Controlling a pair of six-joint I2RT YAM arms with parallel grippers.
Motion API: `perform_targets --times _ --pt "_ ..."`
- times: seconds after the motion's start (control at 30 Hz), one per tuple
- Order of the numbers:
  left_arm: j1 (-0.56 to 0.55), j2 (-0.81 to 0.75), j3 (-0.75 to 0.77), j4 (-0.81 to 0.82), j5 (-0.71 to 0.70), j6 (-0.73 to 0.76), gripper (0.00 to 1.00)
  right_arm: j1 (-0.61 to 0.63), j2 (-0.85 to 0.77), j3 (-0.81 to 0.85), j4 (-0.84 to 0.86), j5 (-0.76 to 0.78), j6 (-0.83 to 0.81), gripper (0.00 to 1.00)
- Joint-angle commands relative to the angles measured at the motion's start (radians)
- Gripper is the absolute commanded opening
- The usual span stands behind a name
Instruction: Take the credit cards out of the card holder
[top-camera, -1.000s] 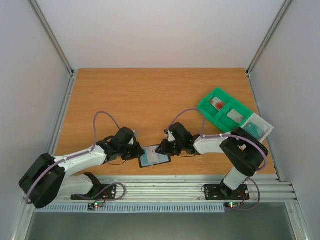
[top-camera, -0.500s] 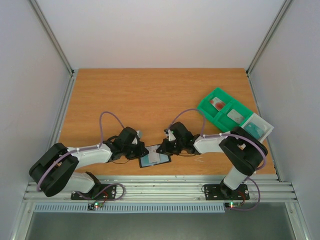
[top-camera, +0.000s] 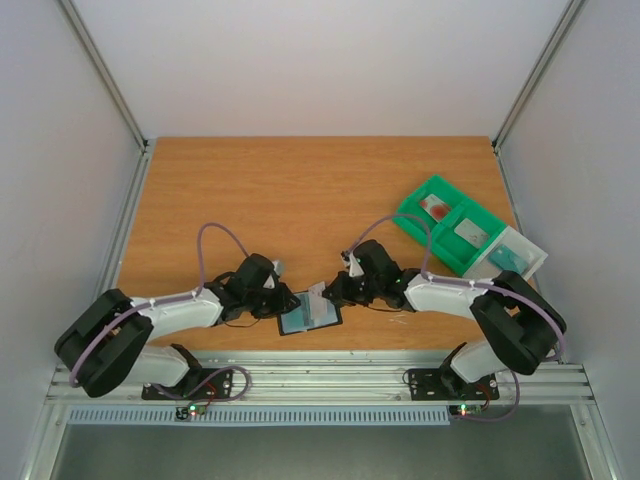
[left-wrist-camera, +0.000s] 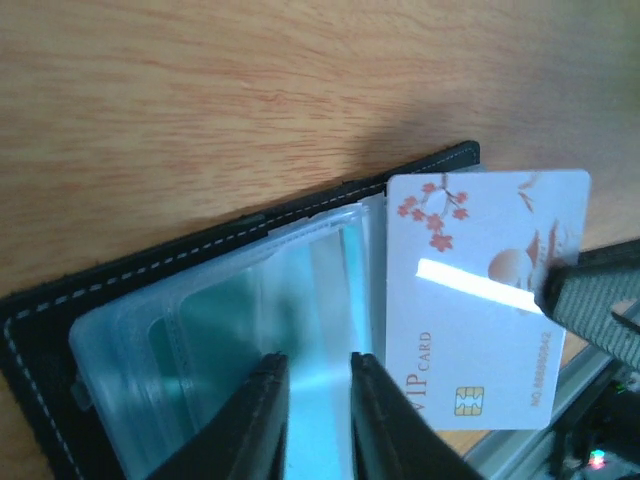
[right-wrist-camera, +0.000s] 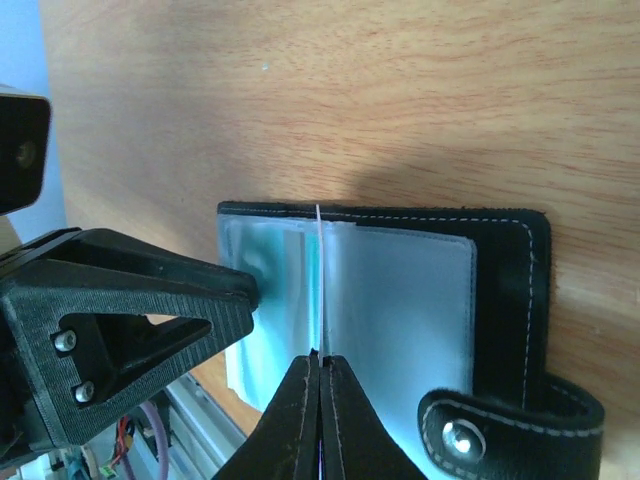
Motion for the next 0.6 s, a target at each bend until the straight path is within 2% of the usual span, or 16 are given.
perform_targets --times 0.0,0.23,0.57 --pt "-0.006 -0.056 -0.003 -0.006 -0.007 -0.026 0.25 -0.003 -0.063 -0.005 -0.055 0.034 0.002 0.01" --pt "-0.011 -0.192 0.023 -0.047 0.039 -0.058 0.46 -0.004 -0.174 0.001 -0.052 -0.005 0.011 0.01" --pt "-0.013 -0.33 -0.031 0.094 0.082 -0.156 0.49 -0.004 -0.284 -0.018 0.066 -0.071 0.133 0.01"
